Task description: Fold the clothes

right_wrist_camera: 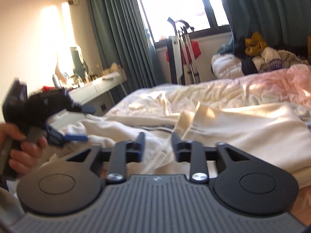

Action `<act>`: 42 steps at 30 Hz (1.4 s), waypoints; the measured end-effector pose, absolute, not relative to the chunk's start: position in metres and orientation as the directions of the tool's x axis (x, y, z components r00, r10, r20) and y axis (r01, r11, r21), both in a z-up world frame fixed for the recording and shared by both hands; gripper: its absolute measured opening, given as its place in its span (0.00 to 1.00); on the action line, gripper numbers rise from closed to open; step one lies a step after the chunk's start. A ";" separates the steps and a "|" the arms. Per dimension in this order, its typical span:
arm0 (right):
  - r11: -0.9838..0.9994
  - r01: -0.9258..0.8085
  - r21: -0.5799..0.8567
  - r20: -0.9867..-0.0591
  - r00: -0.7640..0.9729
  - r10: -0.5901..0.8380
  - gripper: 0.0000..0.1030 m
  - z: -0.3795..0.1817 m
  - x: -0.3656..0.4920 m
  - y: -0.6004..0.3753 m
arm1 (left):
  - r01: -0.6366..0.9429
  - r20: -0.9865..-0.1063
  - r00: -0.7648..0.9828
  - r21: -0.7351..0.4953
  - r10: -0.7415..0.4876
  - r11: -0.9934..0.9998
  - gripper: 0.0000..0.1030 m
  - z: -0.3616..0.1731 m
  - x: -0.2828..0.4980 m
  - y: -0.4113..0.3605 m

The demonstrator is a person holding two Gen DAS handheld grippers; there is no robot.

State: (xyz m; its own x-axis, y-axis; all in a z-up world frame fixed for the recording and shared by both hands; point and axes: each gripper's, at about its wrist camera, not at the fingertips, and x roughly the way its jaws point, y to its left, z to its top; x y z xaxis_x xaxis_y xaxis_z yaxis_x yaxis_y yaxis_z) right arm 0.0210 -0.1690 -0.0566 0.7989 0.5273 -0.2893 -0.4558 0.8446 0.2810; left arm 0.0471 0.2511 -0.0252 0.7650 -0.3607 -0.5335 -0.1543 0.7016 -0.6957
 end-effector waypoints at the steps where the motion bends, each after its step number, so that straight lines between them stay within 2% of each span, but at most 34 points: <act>1: 0.848 -0.456 0.270 -0.276 0.807 0.522 0.52 -0.055 0.020 -0.169 | -0.172 -0.536 0.761 -0.710 -0.365 0.683 0.86 -0.029 0.046 0.255; 5: 0.870 -0.429 0.244 -0.243 0.841 0.483 0.55 -0.051 0.023 -0.172 | -0.200 -0.530 0.761 -0.739 -0.373 0.643 0.87 -0.032 0.047 0.262; 8: 0.900 -0.362 0.242 -0.260 0.869 0.420 0.54 -0.055 0.038 -0.181 | -0.204 -0.508 0.776 -0.763 -0.374 0.613 0.90 -0.033 0.046 0.266; 12: 0.930 -0.216 0.296 -0.342 0.885 0.315 0.54 -0.072 0.070 -0.202 | -0.221 -0.491 0.789 -0.789 -0.370 0.574 0.91 -0.034 0.044 0.270; 16: 0.961 -0.123 0.247 -0.521 0.819 0.239 0.53 -0.111 0.102 -0.202 | -0.238 -0.506 0.787 -0.777 -0.353 0.583 0.91 -0.033 0.043 0.271; 18: 0.969 -0.110 0.221 -0.567 0.794 0.220 0.53 -0.127 0.109 -0.197 | -0.253 -0.523 0.782 -0.764 -0.340 0.593 0.92 -0.032 0.040 0.271; 23: 0.972 -0.104 0.213 -0.566 0.797 0.209 0.55 -0.124 0.107 -0.193 | -0.328 -0.564 0.766 -0.756 -0.309 0.566 0.93 -0.036 0.025 0.275; 27: 0.973 -0.091 0.211 -0.573 0.795 0.199 0.55 -0.119 0.103 -0.192 | -0.466 -0.662 0.715 -0.690 -0.224 0.554 0.95 -0.047 0.020 0.283; 32: 0.970 -0.108 0.219 -0.546 0.810 0.214 0.55 -0.111 0.098 -0.187 | -0.500 -0.646 0.733 -0.724 -0.213 0.475 0.95 -0.065 0.036 0.305; 35: 0.967 -0.122 0.224 -0.533 0.815 0.227 0.55 -0.109 0.096 -0.184 | -0.564 -0.687 0.721 -0.657 -0.090 0.500 0.95 -0.066 0.060 0.324; 39: 0.968 -0.141 0.207 -0.559 0.795 0.236 0.55 -0.119 0.099 -0.176 | -0.543 -0.636 0.767 -0.711 -0.080 0.447 0.94 -0.079 0.074 0.346; 42: 0.970 -0.142 0.197 -0.559 0.797 0.230 0.56 -0.120 0.099 -0.173 | -0.547 -0.617 0.786 -0.722 -0.038 0.424 0.90 -0.081 0.076 0.352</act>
